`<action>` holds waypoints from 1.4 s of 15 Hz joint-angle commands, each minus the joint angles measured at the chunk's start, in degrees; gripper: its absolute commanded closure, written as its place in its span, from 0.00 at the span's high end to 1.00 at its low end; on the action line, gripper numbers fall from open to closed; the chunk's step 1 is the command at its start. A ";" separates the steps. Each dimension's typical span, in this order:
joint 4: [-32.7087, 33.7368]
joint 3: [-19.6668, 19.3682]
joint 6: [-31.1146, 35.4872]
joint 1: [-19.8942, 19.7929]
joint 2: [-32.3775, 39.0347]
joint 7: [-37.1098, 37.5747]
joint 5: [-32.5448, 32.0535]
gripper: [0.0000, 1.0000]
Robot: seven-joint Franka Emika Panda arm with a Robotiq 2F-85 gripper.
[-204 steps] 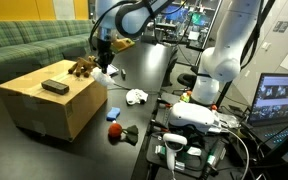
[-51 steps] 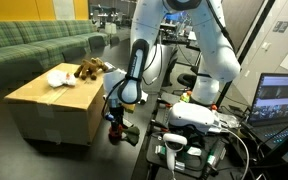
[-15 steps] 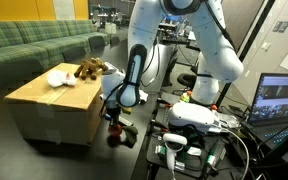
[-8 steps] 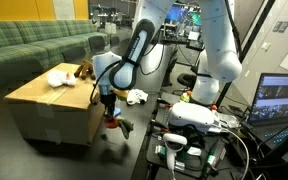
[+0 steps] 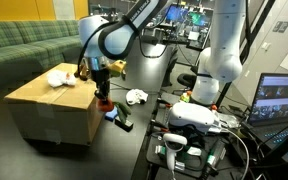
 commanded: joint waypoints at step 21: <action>34.24 -4.17 -15.20 3.69 16.16 35.89 -7.31 0.02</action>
